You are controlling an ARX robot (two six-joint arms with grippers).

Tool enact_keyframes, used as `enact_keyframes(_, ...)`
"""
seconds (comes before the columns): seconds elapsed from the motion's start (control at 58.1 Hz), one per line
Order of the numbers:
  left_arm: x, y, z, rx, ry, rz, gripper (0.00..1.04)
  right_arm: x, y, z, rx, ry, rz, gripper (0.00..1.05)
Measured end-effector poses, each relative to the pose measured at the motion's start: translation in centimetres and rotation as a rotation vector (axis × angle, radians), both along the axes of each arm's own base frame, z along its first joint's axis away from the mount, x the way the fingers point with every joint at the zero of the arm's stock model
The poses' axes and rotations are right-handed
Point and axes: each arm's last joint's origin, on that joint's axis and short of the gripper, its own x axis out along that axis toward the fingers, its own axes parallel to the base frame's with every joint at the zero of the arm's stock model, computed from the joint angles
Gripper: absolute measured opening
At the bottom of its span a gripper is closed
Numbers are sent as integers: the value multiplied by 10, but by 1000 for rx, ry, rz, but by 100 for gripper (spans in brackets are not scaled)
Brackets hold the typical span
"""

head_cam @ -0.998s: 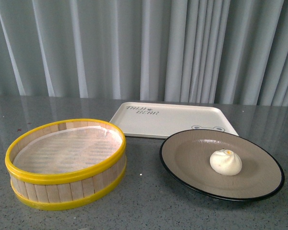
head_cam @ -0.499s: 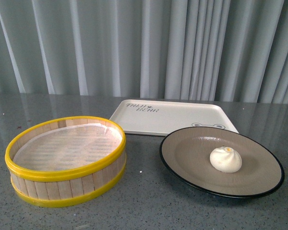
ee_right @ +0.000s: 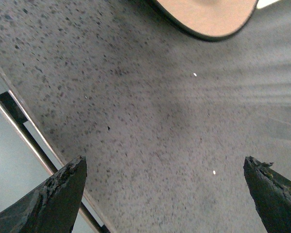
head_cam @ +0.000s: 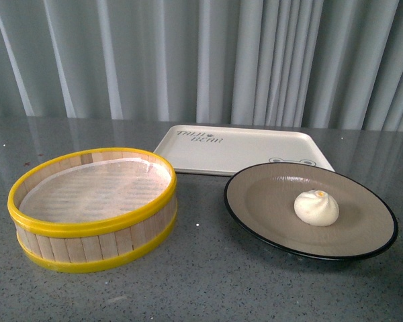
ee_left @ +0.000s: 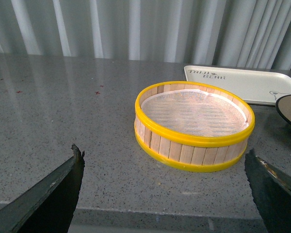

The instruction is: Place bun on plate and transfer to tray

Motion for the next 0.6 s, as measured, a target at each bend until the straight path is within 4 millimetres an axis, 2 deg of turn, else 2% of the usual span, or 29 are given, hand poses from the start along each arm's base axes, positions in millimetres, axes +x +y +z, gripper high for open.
enact_keyframes(0.275, 0, 0, 0, 0, 0, 0, 98, 30, 20, 0, -39, -10, 109, 96)
enact_keyframes(0.602, 0, 0, 0, 0, 0, 0, 98, 45, 39, -8, -43, 7, 175, 96)
